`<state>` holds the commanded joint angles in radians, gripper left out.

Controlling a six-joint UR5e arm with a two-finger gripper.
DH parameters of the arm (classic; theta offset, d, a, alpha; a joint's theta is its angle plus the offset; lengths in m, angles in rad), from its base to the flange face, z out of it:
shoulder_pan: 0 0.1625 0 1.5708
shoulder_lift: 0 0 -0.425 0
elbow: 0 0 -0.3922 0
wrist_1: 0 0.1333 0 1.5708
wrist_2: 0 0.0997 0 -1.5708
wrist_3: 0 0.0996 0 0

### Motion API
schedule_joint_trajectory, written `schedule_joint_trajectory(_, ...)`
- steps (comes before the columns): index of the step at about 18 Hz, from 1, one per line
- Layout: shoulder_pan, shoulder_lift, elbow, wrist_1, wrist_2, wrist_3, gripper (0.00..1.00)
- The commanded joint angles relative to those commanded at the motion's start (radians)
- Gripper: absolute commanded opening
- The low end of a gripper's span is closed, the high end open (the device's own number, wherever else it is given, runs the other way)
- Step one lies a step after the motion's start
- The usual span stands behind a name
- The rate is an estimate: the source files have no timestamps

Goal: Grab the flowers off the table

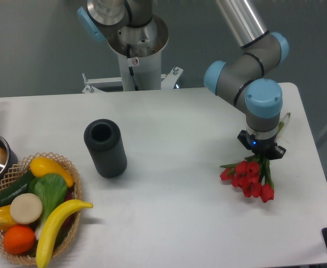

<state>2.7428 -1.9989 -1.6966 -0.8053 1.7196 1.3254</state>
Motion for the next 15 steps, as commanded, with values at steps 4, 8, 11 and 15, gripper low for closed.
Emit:
schedule_joint_trajectory(4, 0.015, 0.045, 0.029, -0.058, -0.009, -0.003, 0.00)
schedule_joint_trajectory(8, 0.025, 0.065, 0.142, -0.242, -0.009, -0.024, 0.00)
schedule_joint_trajectory(11, 0.029, 0.072, 0.251, -0.437, -0.044, -0.049, 0.00)
schedule_joint_trajectory(15, 0.037, 0.071, 0.296, -0.497, -0.075, -0.049, 0.00)
